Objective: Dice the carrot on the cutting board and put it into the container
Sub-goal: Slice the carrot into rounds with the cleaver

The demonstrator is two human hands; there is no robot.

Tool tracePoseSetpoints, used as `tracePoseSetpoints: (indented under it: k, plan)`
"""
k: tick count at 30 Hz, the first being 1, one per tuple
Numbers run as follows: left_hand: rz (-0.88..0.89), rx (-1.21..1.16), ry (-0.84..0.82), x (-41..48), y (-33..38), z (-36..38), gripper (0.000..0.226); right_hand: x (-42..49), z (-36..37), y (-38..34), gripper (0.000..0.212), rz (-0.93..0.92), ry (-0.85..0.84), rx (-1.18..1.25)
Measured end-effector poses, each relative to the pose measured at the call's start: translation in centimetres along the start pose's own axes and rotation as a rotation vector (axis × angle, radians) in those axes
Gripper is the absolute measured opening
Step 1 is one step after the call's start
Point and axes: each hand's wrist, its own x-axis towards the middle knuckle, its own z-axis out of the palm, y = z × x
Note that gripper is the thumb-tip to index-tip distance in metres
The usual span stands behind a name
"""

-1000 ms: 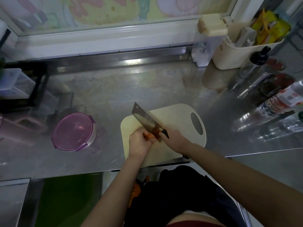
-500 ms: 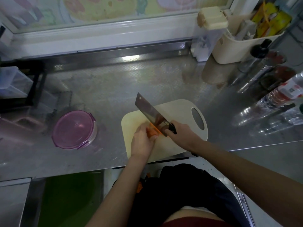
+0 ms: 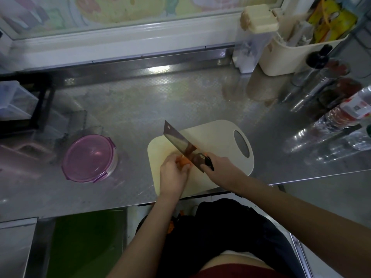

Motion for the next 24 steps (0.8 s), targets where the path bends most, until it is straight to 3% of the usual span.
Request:
tracePoseSetpoints:
  k: [9,24]
  plan:
    - [0.048,0.061,-0.044,0.9,0.2,-0.6,0.013,0.1,0.7,-0.9,0.030,-0.045,0.032,-0.131]
    - [-0.022,0.102,-0.090,1.3,0.2,-0.5,0.011,2.7,0.8,-2.4,0.031,0.046,-0.096,-0.144]
